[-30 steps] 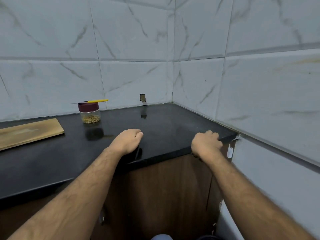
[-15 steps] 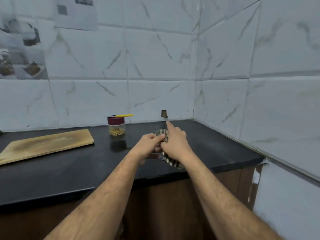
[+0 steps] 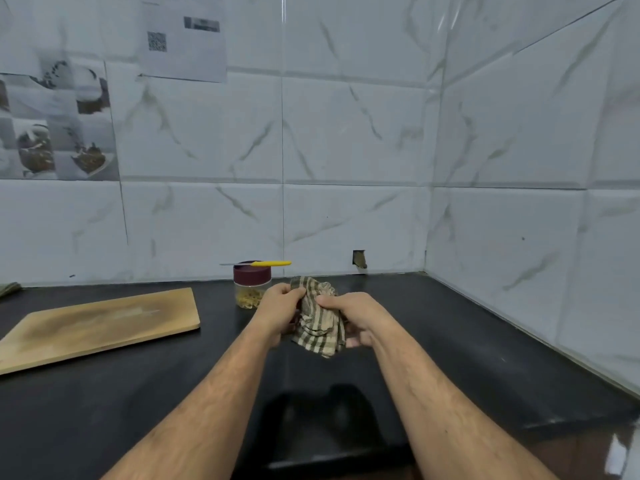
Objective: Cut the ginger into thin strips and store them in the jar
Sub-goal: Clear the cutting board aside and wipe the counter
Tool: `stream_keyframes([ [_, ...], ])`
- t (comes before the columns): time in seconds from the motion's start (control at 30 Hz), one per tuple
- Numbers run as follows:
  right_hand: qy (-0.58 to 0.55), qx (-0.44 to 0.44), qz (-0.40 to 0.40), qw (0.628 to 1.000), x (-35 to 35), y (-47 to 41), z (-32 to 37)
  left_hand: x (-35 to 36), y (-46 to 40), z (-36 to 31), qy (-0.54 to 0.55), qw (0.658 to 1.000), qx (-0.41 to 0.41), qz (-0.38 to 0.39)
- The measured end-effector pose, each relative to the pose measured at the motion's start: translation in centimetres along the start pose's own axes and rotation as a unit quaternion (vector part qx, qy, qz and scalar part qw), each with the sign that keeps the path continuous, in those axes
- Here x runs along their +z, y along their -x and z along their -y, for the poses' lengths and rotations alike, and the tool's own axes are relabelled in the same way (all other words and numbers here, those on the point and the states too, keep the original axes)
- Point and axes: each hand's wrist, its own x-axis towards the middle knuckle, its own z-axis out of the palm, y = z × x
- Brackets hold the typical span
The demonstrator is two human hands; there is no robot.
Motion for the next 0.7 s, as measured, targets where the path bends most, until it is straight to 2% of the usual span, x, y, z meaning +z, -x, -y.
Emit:
stream_keyframes([
  [0.1,-0.078,-0.011,-0.035,0.996,0.0,-4.7,0.1,0.6,-3.3,0.5,-0.010,0.999,-0.036,0.034],
  [0.2,-0.040,-0.021,-0.071,0.996,-0.6,-10.4,0.5,1.7,-7.6,1.6,-0.040,0.994,-0.068,0.071],
  [0.33,0.055,0.005,-0.065,0.996,-0.9,-18.3,1.0,2.6,-14.4,3.5,-0.068,0.996,-0.046,0.016],
  [0.43,0.136,-0.016,-0.078,0.988,-0.7,-24.0,1.2,2.8,-19.5,5.2,-0.124,0.991,-0.042,-0.028],
  [0.5,0.208,-0.039,-0.104,0.972,-0.6,-27.2,1.2,2.9,-22.3,6.2,-0.207,0.976,-0.033,-0.051],
  [0.6,0.319,-0.053,-0.124,0.938,-0.2,-30.0,0.9,3.1,-25.1,7.0,-0.361,0.929,0.003,-0.074],
  [0.7,0.357,-0.056,-0.164,0.918,0.5,-31.2,-0.1,3.7,-25.8,7.8,-0.434,0.896,0.023,-0.094],
])
